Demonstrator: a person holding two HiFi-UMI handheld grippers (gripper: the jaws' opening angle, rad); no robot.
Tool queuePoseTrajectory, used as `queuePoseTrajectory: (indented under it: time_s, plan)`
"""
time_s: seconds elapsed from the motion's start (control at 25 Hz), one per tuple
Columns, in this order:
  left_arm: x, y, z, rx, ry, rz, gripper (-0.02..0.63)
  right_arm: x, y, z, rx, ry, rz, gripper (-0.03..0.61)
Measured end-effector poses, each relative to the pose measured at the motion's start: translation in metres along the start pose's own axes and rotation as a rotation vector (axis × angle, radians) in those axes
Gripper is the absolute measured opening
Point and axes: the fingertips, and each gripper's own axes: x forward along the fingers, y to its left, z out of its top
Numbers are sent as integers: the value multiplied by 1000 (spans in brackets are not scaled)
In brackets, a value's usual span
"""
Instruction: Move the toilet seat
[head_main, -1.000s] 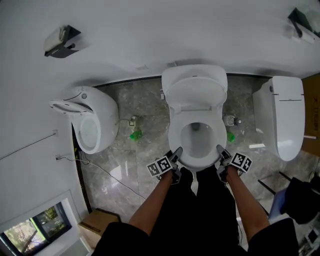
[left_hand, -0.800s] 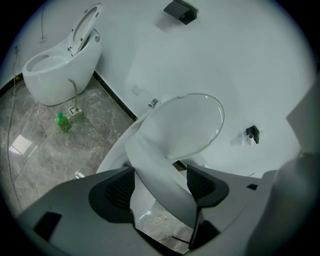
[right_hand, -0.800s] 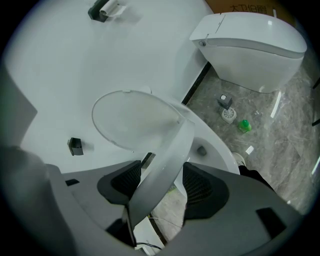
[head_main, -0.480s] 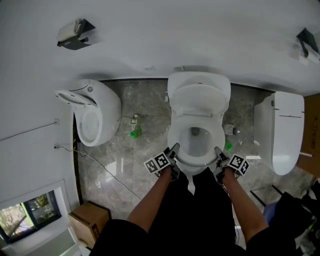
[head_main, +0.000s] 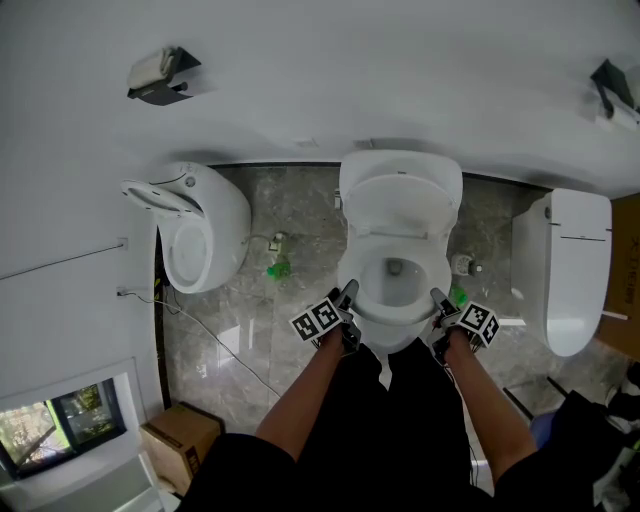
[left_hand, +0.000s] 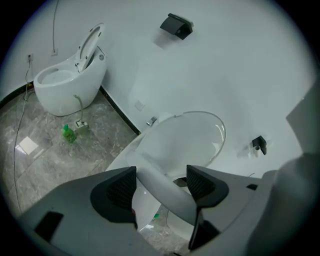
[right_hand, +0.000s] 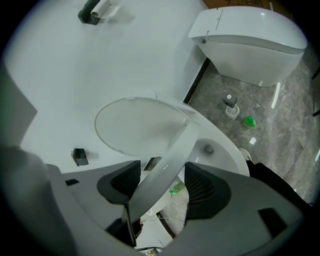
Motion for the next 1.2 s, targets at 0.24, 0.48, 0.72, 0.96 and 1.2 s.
queuePoseTrajectory:
  time_s: [0.24, 0.48, 0.72, 0.96, 1.2]
  plan:
    - [-6, -9, 6, 59, -7, 7, 304, -2, 4, 3, 45, -2, 14, 265]
    - [-17, -20, 7, -125, -45, -66, 302, 1, 14, 10, 49, -2, 24, 267]
    - [-19, -31, 9, -220, -72, -118, 285, 3, 22, 16, 57, -11, 43, 273]
    - [-14, -49, 20, -255, -68, -210, 287, 8, 35, 32, 57, -37, 63, 279]
    - [-8, -56, 35, -270, -93, -208, 293, 11, 46, 41, 85, -45, 73, 282]
